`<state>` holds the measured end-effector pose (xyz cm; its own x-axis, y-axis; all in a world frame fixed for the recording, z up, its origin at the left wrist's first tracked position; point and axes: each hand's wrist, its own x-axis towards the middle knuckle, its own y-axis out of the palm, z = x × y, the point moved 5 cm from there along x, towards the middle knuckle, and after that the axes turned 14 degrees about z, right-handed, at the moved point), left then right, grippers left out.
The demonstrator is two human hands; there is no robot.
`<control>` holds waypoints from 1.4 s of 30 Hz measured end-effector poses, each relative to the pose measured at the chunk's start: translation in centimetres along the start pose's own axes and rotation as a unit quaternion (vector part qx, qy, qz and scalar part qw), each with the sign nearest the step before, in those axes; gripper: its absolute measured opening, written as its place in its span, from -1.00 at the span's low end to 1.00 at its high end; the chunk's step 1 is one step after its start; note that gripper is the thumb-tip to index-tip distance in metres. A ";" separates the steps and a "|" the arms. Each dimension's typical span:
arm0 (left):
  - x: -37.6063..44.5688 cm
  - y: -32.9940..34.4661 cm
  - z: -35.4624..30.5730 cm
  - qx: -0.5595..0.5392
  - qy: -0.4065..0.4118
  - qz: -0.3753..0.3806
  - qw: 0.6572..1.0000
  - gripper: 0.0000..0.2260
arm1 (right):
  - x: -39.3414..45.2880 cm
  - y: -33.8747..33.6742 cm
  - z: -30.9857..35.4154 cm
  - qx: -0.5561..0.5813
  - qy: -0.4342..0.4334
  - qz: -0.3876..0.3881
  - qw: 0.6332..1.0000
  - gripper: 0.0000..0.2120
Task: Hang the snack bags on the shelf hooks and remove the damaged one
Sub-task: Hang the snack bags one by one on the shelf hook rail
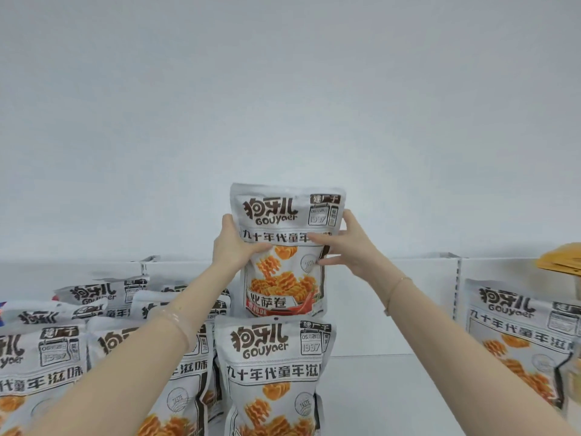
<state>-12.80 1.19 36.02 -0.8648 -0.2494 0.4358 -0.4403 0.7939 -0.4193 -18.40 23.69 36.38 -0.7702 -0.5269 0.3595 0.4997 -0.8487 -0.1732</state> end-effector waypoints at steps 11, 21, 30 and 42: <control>0.3 -0.3 4.9 0.077 -0.020 0.058 0.995 -0.24 | 0.0 1.2 -8.3 0.007 0.031 0.010 0.999 -0.50; 1.0 2.4 7.3 0.315 -0.026 0.143 0.938 -0.63 | 0.4 1.3 -11.6 -0.110 0.089 -0.024 0.990 -0.67; 0.6 3.4 8.3 0.467 -0.063 0.198 0.859 -0.67 | 0.8 1.5 -12.0 -0.157 0.099 -0.015 0.983 -0.75; 0.9 3.8 7.8 0.379 -0.048 0.208 0.900 -0.58 | 4.5 -3.4 -11.4 -0.285 0.155 -0.100 0.941 -0.59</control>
<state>-17.10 -0.38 28.59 -0.9937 -0.0941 0.0603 -0.0807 0.2318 -0.9694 -28.09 23.73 28.09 -0.9489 -0.2671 0.1679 0.1066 -0.7723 -0.6263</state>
